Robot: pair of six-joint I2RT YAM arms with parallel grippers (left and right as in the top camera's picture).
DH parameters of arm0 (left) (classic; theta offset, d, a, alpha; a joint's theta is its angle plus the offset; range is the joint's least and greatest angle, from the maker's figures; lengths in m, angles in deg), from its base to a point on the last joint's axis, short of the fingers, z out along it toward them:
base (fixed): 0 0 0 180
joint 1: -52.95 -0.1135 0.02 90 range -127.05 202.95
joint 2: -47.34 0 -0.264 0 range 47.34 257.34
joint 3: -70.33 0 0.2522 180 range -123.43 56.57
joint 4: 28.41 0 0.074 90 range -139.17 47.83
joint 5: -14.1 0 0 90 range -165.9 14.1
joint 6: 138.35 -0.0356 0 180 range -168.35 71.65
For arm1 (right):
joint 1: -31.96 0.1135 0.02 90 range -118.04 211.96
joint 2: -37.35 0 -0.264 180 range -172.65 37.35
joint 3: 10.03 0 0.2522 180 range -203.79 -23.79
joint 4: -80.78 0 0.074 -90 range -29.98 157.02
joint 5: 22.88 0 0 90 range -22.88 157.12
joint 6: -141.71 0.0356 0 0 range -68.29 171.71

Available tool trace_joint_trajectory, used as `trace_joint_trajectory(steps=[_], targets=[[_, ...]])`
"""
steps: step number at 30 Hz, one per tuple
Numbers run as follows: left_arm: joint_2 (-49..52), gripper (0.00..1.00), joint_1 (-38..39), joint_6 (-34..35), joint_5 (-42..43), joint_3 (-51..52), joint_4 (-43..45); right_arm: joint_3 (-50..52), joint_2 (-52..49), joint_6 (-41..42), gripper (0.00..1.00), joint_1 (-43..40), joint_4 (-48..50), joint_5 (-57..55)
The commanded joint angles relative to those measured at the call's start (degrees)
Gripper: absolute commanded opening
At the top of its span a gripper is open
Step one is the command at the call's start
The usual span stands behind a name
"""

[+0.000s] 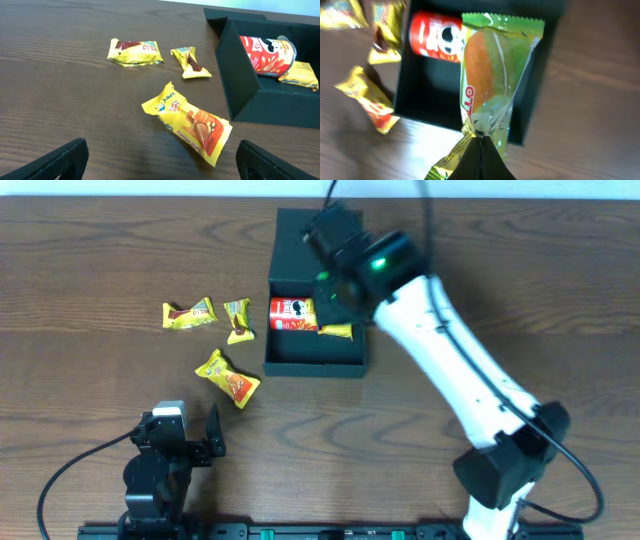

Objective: Pack container
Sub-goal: 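Carry the green candy into the box and release it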

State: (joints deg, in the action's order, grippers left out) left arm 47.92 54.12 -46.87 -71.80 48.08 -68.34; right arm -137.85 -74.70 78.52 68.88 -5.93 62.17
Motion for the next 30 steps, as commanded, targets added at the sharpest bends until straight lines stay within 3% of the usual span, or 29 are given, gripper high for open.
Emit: trace_joint_trajectory(steps=[1,18,30], targets=[[-0.3,0.96,-0.3,0.2,0.0,1.0,-0.1,7.5,-0.8,2.4,0.01,0.5,4.1,0.1],[-0.3,0.96,-0.3,0.2,0.0,1.0,-0.1,25.5,-0.8,7.9,0.02,-0.9,15.0,1.3],[-0.3,0.96,-0.3,0.2,0.0,1.0,-0.1,26.8,-0.8,9.7,0.02,-1.0,18.8,-3.9]])
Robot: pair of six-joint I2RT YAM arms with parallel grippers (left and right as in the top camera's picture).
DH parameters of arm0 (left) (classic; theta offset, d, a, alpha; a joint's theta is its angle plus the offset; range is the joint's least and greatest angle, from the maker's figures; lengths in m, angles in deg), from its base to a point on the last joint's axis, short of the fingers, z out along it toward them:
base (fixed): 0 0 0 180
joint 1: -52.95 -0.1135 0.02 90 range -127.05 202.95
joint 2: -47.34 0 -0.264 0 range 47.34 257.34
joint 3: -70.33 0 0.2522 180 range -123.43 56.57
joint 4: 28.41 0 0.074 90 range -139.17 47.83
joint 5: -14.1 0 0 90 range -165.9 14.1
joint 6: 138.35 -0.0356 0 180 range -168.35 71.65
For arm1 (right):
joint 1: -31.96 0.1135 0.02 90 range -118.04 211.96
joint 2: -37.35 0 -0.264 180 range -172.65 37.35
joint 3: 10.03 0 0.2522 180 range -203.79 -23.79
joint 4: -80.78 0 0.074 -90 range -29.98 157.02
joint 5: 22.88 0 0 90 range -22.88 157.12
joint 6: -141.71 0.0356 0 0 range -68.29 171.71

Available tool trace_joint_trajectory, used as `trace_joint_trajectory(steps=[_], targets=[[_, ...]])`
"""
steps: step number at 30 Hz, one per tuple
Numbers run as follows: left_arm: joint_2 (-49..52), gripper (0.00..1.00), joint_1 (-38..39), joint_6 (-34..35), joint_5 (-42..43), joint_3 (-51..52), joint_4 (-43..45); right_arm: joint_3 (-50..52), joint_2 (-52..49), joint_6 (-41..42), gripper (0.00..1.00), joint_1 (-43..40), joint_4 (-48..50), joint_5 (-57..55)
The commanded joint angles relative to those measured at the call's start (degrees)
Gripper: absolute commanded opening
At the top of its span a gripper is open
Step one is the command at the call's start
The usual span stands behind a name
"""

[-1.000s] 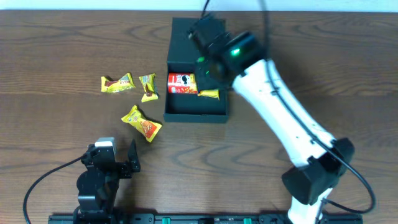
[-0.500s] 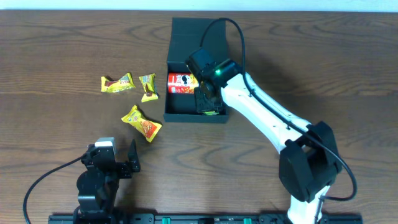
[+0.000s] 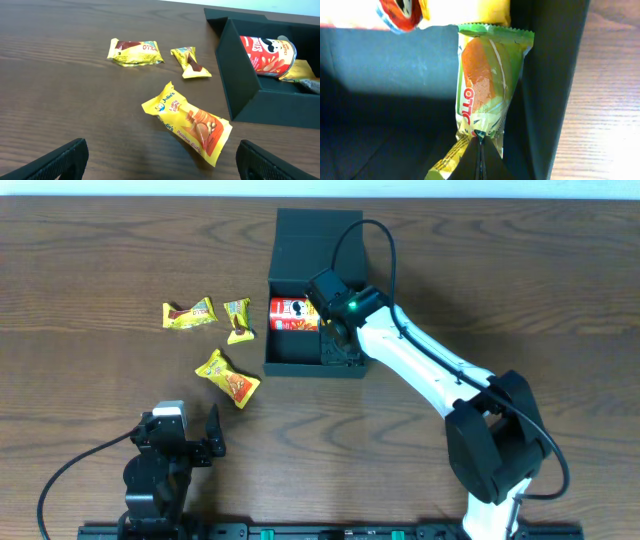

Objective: Pack container
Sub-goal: 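Carry the green candy into the box and release it, then withdraw the right gripper and start moving the left arm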

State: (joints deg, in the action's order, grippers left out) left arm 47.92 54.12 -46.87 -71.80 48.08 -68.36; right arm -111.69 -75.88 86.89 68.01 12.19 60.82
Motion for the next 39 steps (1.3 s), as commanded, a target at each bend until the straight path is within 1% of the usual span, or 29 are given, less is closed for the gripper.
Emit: trace_joint_trajectory(steps=[1,5,15,16,17,19,22,23,24,25,26,30,35,37,39], targets=[[-0.3,0.95,-0.3,0.2,0.0,1.0,-0.1,0.6,0.4,1.6,0.02,-0.1,1.2,-2.9],[-0.3,0.95,-0.3,0.2,0.0,1.0,-0.1,0.6,0.4,2.5,0.01,-0.1,2.2,-3.0],[-0.3,0.95,-0.3,0.2,0.0,1.0,-0.1,0.7,0.4,2.3,0.02,0.0,0.8,-5.5],[-0.3,0.95,-0.3,0.2,0.0,1.0,-0.1,0.7,0.4,2.2,0.18,0.0,0.8,-5.5],[-0.3,0.95,-0.3,0.2,0.0,1.0,-0.1,0.7,0.4,1.9,0.41,0.0,0.8,-5.5],[-0.3,0.96,-0.3,0.2,0.0,1.0,-0.1,0.6,0.4,1.8,0.44,0.0,0.8,-5.4],[-0.3,0.95,-0.3,0.2,0.0,1.0,-0.1,-0.2,1.1,1.8,0.43,0.0,0.8,-5.2],[-0.3,0.96,-0.3,0.2,0.0,1.0,-0.1,-0.5,1.6,1.8,0.41,0.0,0.8,-5.3],[-0.3,0.95,-0.3,0.2,0.0,1.0,-0.1,-1.2,2.6,1.7,0.36,0.0,0.8,-5.2],[-0.3,0.96,-0.3,0.2,0.0,1.0,-0.1,-2.0,3.8,1.0,0.21,0.0,0.8,-5.2],[-0.3,0.95,-0.3,0.2,0.0,1.0,-0.1,-2.9,5.0,0.6,0.01,0.0,0.5,-5.2],[-0.3,0.95,-0.3,0.2,0.0,1.0,-0.1,-7.0,12.2,-2.4,0.01,0.2,-0.9,-5.3],[-0.3,0.95,-0.3,0.2,0.0,1.0,-0.1,-9.2,25.7,-9.7,0.01,-0.1,-2.3,-6.0],[-0.3,0.95,-0.3,0.2,0.0,1.0,-0.1,-9.2,30.7,-12.1,0.02,-0.2,-5.4,-6.7],[-0.3,0.95,-0.3,0.2,0.0,1.0,-0.1,-8.5,34.7,-12.1,0.02,-0.1,-9.8,-8.8]])
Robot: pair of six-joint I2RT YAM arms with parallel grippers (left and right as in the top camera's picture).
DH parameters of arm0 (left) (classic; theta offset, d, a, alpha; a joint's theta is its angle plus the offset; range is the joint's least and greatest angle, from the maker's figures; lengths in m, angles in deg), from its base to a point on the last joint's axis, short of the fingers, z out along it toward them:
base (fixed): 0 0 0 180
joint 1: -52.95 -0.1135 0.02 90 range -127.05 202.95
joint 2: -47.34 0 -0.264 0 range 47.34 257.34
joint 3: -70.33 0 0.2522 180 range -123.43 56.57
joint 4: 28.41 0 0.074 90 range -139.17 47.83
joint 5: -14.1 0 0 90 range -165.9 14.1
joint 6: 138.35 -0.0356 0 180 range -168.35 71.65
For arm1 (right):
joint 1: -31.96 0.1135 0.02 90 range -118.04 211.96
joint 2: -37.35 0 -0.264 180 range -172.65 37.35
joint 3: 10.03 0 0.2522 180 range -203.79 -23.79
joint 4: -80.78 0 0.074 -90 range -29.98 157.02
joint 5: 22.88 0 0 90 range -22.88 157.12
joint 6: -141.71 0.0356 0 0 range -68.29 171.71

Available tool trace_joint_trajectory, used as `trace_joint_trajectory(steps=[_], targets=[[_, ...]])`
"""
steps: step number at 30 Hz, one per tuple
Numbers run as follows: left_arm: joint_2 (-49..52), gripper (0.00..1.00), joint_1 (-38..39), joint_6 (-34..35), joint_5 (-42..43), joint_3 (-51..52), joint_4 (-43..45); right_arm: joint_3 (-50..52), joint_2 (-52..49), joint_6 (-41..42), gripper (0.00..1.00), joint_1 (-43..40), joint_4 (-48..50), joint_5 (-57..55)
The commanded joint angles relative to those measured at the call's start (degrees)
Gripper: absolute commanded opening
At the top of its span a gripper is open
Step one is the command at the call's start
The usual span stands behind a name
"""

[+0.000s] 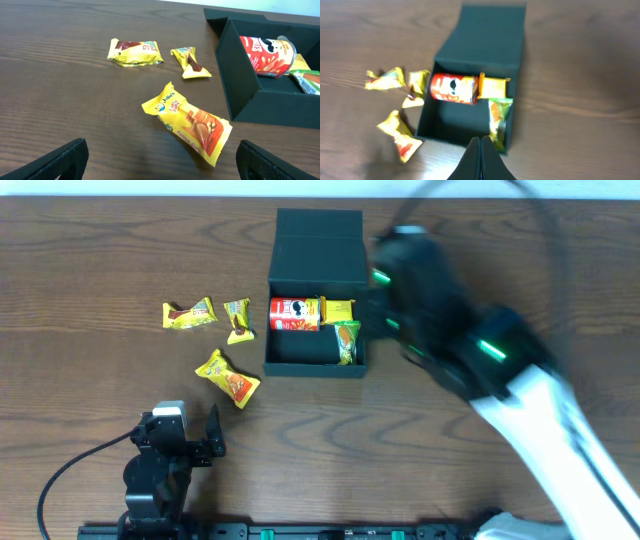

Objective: Pack container
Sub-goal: 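Withdraw the right gripper and start moving the left arm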

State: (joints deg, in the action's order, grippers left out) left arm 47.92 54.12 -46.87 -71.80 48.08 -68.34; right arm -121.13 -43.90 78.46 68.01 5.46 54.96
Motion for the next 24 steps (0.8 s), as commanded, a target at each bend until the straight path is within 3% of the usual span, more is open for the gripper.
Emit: trace_joint_trajectory(steps=[1,7,10,12,14,16,17,23,24], targets=[[-0.3,0.95,-0.3,0.2,0.0,1.0,-0.1,1.8,4.3,-3.7,0.02,0.0,-4.4,-3.6],[-0.3,0.95,-0.3,0.2,0.0,1.0,-0.1,17.0,14.4,-3.7,0.02,-0.1,-1.9,-3.7],[-0.3,0.95,-0.3,0.2,0.0,1.0,-0.1,24.1,17.0,-3.7,0.01,-0.1,0.3,1.4],[-0.3,0.95,-0.3,3.3,2.7,1.0,-0.1,25.7,17.1,-3.7,0.17,-0.1,0.1,4.2],[-0.3,0.95,-0.3,18.1,10.2,1.0,-0.2,26.1,17.1,-3.5,0.49,-0.1,0.1,5.9],[-0.3,0.95,-0.3,32.1,21.1,0.7,-1.6,26.1,17.1,-2.3,0.64,-0.1,0.3,6.5],[-0.3,0.95,-0.3,35.6,26.8,0.4,-2.4,26.1,17.1,-1.9,0.7,-0.1,0.3,6.6],[-0.3,0.96,-0.3,43.9,29.6,0.5,-1.9,26.1,17.1,-2.0,0.74,-0.1,0.3,10.5],[-0.3,0.95,-0.3,42.4,30.8,0.5,-1.2,26.1,17.1,-1.9,0.74,-0.1,0.2,10.8]])
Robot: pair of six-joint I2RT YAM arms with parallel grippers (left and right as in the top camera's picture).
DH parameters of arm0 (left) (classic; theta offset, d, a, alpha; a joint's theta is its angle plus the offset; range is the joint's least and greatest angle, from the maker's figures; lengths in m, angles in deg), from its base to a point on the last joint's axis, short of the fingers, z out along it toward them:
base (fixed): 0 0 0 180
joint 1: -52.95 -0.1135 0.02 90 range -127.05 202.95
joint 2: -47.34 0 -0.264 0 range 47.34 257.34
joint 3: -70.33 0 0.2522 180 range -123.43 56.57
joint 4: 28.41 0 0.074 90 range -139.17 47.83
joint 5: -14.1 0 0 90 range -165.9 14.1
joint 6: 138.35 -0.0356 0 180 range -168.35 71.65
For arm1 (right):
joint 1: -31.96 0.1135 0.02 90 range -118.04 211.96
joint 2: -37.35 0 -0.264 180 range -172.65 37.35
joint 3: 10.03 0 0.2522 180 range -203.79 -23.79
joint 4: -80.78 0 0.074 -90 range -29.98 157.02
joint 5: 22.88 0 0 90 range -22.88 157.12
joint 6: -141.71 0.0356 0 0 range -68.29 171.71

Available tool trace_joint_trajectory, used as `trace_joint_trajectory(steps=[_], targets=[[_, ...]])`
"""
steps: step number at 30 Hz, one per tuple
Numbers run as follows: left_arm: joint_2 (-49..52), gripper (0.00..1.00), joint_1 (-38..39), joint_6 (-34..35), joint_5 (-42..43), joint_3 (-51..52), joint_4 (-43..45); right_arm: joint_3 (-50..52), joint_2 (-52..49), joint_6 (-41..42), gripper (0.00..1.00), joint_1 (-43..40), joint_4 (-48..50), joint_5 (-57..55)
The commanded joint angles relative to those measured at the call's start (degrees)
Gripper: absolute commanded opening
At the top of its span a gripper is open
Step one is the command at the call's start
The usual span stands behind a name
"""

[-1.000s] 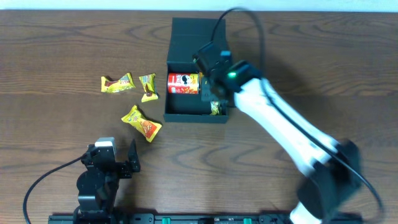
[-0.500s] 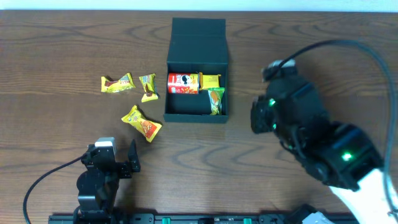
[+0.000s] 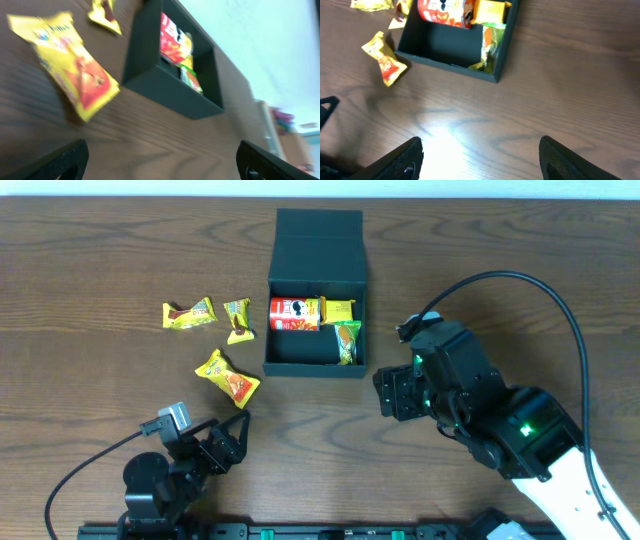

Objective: Pack container
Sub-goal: 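Withdraw the right gripper and start moving the left arm, then grasp the yellow Julie's peanut butter packet with the left gripper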

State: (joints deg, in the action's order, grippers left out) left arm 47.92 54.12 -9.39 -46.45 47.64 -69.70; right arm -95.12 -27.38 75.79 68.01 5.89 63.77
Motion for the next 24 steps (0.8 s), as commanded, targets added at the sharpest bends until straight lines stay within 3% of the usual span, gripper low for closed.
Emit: trace_joint_trajectory(steps=[1,4,9,13,18,24], targets=[[-0.3,0.95,-0.3,1.8,8.0,0.9,2.2,0.1,0.6,0.7,0.74,-0.1,-0.4,2.4],[-0.2,0.96,-0.3,0.7,8.9,0.5,5.1,0.1,0.6,0.7,0.74,-0.1,-0.2,2.3],[6.6,0.96,-0.3,-2.3,0.0,-2.9,5.0,0.1,0.8,-1.0,0.73,-0.2,1.3,1.6],[22.2,0.96,-0.3,-9.6,-5.5,-10.0,3.1,0.1,0.9,-1.0,0.75,-2.2,1.6,-0.9],[51.4,0.96,-0.3,-18.4,-15.6,-29.8,-7.2,0.1,1.9,-1.0,0.76,-8.8,1.1,-1.0],[74.4,0.97,1.1,-14.2,-16.0,-45.7,-17.4,0.1,3.0,-1.6,0.78,-12.6,-0.2,-0.9]])
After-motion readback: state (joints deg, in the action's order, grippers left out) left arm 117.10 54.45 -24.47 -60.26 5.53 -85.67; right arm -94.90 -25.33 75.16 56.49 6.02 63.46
